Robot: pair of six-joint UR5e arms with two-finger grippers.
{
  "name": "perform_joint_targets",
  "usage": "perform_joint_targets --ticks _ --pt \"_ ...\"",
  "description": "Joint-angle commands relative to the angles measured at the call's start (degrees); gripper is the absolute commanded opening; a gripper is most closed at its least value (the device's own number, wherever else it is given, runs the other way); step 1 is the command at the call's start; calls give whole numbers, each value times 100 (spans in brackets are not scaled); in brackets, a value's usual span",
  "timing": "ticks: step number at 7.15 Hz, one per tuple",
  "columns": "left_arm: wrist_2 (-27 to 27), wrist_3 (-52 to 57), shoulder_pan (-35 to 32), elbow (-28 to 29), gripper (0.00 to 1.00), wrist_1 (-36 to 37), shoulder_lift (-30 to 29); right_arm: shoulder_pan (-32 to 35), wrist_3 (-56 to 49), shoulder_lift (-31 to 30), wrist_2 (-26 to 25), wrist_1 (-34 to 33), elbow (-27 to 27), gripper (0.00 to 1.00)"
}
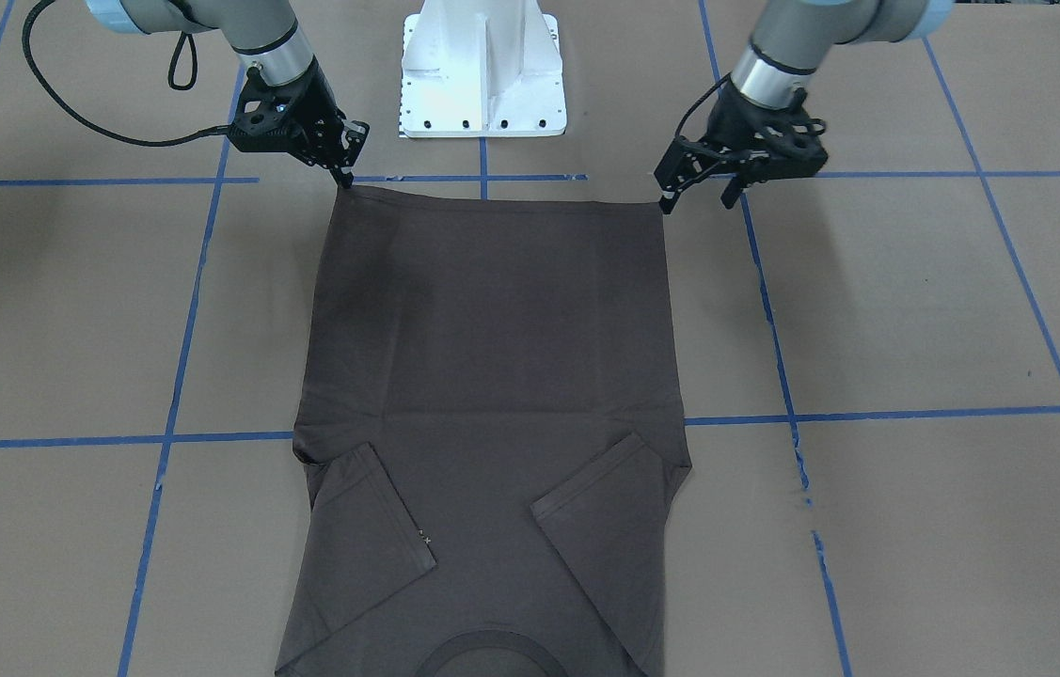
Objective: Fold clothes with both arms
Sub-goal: 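Grasp both hem corners nearest the robot with left and right grippers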
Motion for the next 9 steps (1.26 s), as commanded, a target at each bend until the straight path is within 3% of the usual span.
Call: perform_joint_targets --ticks 1,4,9 --pt "537 -870 806 451 100 -1 -201 53 -1 6 6 6 2 0" --pt "819 -915 886 829 100 -9 -220 53 -10 15 6 6 -25 0" --pt "872 -941 922 796 99 -1 -185 88 -19 15 32 6 -7 0"
